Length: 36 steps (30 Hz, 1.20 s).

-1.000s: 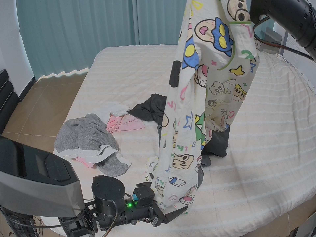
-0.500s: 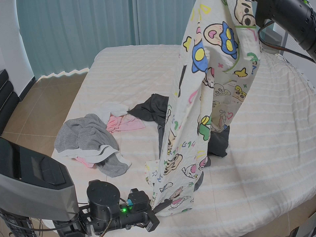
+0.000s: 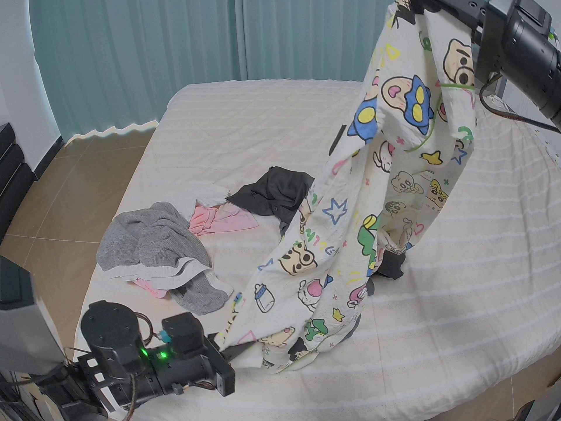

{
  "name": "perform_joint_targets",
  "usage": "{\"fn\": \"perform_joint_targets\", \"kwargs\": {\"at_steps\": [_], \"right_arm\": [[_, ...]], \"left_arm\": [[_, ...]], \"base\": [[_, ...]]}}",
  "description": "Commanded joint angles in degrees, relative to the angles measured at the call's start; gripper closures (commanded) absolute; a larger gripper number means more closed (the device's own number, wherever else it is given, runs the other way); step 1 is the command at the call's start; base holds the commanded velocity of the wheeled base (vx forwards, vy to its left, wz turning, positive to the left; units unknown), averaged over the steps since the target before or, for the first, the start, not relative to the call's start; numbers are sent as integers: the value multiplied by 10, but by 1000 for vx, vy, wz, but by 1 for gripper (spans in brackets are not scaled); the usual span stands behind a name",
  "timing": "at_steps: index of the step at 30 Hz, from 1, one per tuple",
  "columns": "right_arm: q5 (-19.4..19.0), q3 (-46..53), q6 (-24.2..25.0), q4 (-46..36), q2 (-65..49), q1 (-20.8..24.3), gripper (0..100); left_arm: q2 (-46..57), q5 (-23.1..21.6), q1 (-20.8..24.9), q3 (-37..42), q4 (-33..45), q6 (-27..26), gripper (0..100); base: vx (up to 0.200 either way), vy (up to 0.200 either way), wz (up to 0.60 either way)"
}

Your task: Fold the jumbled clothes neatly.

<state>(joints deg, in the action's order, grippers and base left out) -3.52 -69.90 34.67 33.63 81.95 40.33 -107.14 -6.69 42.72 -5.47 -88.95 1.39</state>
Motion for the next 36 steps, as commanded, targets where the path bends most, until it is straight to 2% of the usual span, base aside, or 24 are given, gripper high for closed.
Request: {"fn": "perform_joint_targets", "kwargs": {"at_steps": [1, 5, 6, 8, 12, 14, 15, 16, 19, 23, 28, 31, 36], "right_arm": [[-25, 81, 2, 1, -38, -103, 100], [-35, 127, 9, 2, -61, -154, 100], [-35, 128, 10, 3, -62, -155, 100], [-38, 150, 25, 3, -75, -183, 100], [-38, 166, 26, 2, -89, -219, 100], [-39, 169, 26, -1, -101, -227, 100], [-39, 169, 26, -1, -101, -227, 100], [-41, 169, 24, -4, -109, -232, 100], [-41, 160, 17, -14, -123, -241, 100], [-42, 129, 7, -19, -151, -247, 100], [-54, 108, -3, -31, -177, -249, 100], [-59, 110, -2, -32, -186, -246, 100], [-71, 173, 3, -31, -188, -245, 100]], "left_arm": [[154, 7, -113, -2, 3, 31, 100], [208, 6, -198, -37, 11, 31, 100], [210, 6, -200, -39, 12, 31, 100], [246, 8, -241, -89, 55, 34, 100], [318, 26, -267, -176, 201, 34, 100], [354, 62, -269, -244, 309, 34, 100], [354, 62, -269, -244, 309, 34, 100], [371, 90, -269, -299, 389, 34, 100], [379, 125, -268, -372, 472, 32, 100], [381, 171, -268, -453, 483, 30, 100], [388, 197, -267, -520, 485, 30, 100], [404, 197, -263, -506, 488, 29, 100], [437, 195, -263, -415, 498, 29, 100]], "base": [[0, 0, 0], [0, 0, 0], [0, 0, 0], [0, 0, 0], [0, 0, 0], [0, 0, 0], [0, 0, 0], [0, 0, 0], [0, 0, 0], [0, 0, 0], [0, 0, 0], [0, 0, 0], [0, 0, 0]]}}
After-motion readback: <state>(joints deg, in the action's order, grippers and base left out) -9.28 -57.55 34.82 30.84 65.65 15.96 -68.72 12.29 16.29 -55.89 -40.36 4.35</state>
